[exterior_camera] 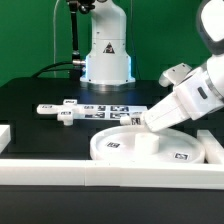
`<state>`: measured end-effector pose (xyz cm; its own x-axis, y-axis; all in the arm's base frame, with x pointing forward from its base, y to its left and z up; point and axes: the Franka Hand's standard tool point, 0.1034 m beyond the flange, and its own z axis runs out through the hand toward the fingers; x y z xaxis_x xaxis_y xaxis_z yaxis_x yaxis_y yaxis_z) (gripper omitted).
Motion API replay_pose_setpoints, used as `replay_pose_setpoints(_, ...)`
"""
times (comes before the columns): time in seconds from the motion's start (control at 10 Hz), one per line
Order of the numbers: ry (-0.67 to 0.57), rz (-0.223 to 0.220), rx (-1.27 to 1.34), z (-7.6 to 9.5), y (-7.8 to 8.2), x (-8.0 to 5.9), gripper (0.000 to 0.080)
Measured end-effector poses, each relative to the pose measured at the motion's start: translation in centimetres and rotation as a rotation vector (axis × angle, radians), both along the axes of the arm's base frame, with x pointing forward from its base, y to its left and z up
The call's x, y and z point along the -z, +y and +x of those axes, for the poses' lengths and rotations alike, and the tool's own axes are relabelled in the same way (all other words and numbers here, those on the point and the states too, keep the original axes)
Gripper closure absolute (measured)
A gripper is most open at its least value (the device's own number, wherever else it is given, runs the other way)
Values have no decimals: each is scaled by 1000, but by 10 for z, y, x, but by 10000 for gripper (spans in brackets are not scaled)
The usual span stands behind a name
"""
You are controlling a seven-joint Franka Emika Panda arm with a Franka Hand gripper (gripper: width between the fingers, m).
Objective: Assemble round table
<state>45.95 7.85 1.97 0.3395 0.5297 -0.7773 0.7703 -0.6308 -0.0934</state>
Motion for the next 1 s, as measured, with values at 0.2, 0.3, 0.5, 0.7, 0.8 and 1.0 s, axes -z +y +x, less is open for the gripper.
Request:
replay_pose_setpoints(0.2,1,0,0,0,0,0,396)
replay_pose_setpoints(0.3,1,0,0,0,0,0,396)
replay_pose_setpoints(0.5,1,-1,0,0,0,0,396)
replay_pose_setpoints(0.7,4,-3,1,-1,0,0,396)
replay_pose_setpoints(0.8,12,-11,3,-2,0,-3,396)
replay_pose_setpoints(1.0,32,-35,13,1,-2,-14,393)
